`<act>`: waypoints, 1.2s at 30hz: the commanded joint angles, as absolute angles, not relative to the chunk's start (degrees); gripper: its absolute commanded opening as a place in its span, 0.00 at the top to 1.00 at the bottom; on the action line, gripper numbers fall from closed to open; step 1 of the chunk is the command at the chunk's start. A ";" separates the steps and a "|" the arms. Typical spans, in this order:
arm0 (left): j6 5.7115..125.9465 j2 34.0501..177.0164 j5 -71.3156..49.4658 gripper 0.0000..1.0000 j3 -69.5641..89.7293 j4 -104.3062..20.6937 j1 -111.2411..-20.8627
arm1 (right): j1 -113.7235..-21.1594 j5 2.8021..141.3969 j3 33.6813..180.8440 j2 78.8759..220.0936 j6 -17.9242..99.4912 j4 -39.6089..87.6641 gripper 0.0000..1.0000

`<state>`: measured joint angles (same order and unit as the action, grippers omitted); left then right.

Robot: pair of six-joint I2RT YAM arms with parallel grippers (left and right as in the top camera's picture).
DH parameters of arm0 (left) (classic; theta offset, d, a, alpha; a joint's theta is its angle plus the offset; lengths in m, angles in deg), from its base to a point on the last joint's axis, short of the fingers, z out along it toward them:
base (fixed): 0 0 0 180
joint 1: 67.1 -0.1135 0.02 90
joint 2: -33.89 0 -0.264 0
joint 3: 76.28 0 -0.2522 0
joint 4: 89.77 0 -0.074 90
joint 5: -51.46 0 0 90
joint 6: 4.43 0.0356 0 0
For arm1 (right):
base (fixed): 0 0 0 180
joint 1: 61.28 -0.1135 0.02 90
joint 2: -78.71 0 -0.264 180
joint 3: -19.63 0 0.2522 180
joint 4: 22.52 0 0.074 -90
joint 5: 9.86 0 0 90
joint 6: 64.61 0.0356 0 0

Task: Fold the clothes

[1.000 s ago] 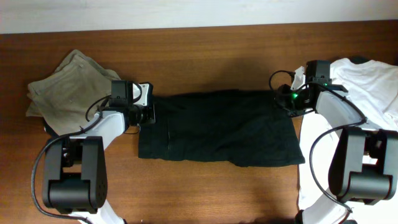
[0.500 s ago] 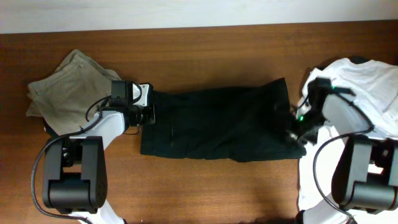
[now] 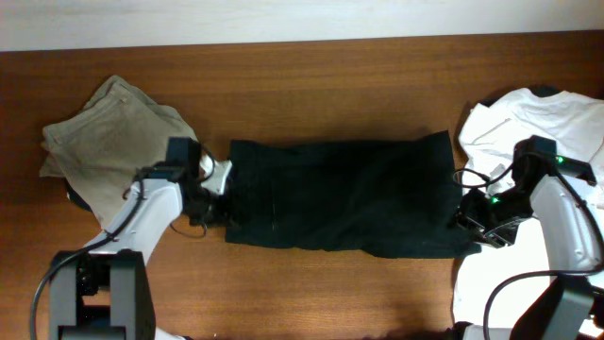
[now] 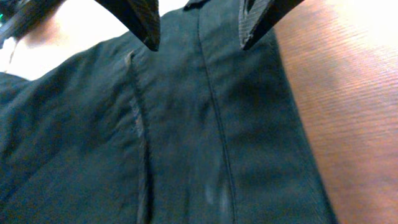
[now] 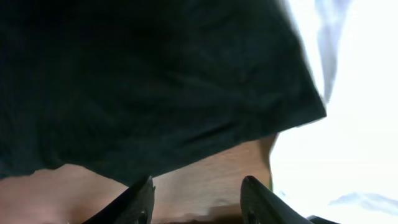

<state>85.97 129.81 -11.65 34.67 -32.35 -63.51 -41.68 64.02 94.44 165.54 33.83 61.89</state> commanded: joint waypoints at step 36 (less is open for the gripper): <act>94.65 152.14 -27.56 0.87 17.93 -64.37 -54.78 | -52.66 75.98 79.38 173.87 51.82 47.29 0.96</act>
<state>96.44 148.91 -23.10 18.61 -62.56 -51.53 -52.33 69.09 80.08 173.43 51.34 46.00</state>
